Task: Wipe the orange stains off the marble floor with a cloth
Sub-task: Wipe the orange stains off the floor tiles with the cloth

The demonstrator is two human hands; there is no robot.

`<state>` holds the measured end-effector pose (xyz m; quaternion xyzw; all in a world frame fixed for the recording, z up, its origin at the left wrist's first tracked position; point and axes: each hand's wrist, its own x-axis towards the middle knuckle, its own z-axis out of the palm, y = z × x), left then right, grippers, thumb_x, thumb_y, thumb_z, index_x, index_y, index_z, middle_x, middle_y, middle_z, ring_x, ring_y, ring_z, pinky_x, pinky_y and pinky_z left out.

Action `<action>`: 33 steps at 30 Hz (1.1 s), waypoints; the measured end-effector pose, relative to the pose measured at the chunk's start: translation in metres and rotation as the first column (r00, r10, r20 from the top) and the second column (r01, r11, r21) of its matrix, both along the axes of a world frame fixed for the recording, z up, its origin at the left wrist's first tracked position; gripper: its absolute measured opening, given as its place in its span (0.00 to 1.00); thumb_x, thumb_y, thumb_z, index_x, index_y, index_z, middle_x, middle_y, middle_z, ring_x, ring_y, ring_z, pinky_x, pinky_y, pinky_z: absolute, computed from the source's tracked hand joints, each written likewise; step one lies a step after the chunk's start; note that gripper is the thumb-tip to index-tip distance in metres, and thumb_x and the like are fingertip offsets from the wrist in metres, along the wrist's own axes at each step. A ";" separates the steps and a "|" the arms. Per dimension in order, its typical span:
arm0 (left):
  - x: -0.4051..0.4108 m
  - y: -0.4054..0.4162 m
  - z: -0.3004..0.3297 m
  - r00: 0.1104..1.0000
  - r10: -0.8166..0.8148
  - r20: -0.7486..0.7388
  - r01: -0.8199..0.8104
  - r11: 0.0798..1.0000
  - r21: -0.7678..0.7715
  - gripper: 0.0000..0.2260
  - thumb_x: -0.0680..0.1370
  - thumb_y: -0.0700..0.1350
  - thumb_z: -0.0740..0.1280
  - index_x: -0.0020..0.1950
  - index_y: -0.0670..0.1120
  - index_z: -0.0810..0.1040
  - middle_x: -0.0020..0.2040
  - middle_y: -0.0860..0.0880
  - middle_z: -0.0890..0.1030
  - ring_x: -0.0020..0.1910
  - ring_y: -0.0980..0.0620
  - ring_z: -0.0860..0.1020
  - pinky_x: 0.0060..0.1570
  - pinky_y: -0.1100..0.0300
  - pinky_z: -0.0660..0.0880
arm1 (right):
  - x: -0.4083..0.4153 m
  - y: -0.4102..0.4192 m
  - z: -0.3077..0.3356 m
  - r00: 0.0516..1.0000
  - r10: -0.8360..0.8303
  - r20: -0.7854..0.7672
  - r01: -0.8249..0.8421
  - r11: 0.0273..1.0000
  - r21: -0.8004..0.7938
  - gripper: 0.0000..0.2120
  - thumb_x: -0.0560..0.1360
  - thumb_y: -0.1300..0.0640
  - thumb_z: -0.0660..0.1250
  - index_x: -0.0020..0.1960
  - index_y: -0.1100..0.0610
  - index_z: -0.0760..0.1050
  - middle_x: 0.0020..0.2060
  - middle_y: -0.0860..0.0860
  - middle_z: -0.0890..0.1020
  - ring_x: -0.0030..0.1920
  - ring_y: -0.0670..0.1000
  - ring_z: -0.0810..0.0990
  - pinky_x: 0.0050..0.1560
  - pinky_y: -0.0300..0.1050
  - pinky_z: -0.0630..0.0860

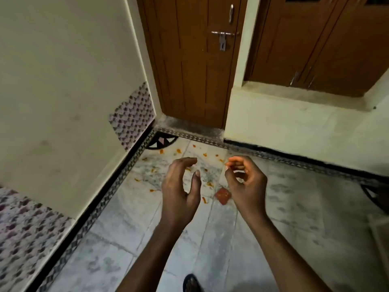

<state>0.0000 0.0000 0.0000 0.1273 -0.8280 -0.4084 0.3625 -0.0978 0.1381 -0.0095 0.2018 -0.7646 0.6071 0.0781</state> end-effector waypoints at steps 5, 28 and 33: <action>-0.075 -0.023 -0.073 0.991 0.013 0.133 -0.031 0.991 0.130 0.10 0.82 0.42 0.67 0.62 0.44 0.81 0.57 0.52 0.84 0.60 0.58 0.81 0.59 0.65 0.75 | -0.073 -0.025 -0.073 0.986 -0.014 0.167 0.001 0.997 0.078 0.10 0.76 0.69 0.71 0.52 0.56 0.82 0.45 0.46 0.86 0.46 0.45 0.84 0.46 0.34 0.79; -0.267 -0.085 -0.924 0.874 0.042 0.485 -0.175 0.957 0.233 0.28 0.78 0.49 0.68 0.77 0.41 0.72 0.74 0.44 0.76 0.74 0.46 0.74 0.75 0.56 0.68 | -0.333 -0.062 -0.915 0.968 0.038 0.247 -0.165 0.840 0.517 0.16 0.75 0.57 0.70 0.59 0.64 0.83 0.59 0.63 0.85 0.60 0.63 0.83 0.63 0.44 0.73; -0.244 -0.128 -1.034 0.774 0.117 0.623 0.020 0.978 -0.210 0.36 0.80 0.59 0.62 0.82 0.38 0.65 0.83 0.39 0.66 0.82 0.39 0.66 0.76 0.46 0.67 | -0.371 -0.071 -1.034 0.999 -0.010 -0.038 0.037 0.577 0.816 0.35 0.79 0.38 0.62 0.79 0.59 0.70 0.80 0.63 0.68 0.78 0.71 0.67 0.74 0.70 0.67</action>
